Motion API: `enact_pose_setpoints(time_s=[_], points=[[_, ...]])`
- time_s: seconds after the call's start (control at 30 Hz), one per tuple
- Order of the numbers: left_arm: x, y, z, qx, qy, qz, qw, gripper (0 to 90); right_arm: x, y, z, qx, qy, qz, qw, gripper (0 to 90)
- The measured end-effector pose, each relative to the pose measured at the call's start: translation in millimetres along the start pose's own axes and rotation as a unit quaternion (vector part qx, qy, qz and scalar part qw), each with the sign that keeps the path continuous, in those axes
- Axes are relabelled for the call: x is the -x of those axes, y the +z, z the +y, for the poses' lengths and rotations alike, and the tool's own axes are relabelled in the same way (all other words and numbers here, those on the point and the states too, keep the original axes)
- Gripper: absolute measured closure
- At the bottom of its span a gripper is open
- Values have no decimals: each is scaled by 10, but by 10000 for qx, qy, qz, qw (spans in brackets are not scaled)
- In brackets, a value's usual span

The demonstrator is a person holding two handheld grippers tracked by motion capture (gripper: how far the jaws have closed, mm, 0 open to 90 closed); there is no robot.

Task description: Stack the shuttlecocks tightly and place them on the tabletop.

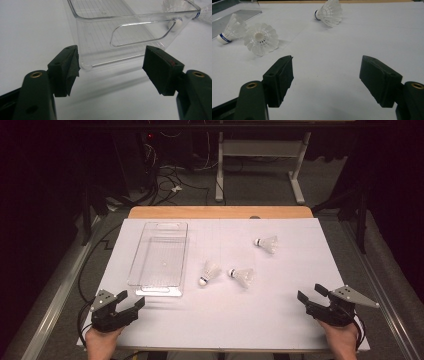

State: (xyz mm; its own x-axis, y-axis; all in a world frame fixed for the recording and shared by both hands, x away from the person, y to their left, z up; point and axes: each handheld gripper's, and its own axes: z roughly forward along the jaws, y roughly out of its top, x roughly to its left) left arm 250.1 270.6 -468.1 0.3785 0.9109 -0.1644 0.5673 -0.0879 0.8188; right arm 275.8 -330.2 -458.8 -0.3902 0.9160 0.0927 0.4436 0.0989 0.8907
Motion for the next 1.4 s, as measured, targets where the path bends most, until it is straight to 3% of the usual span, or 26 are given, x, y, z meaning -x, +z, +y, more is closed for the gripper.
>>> enact_pose_setpoints(time_s=[0.63,1.4], points=[[62,-4,-8,-27,72,-36,10000,309,-57,-2,10,38,-157,14,9999,273],[157,7,15,-40,154,-155,9998,310,-53,-2,7,19,-147,33,9999,265]])
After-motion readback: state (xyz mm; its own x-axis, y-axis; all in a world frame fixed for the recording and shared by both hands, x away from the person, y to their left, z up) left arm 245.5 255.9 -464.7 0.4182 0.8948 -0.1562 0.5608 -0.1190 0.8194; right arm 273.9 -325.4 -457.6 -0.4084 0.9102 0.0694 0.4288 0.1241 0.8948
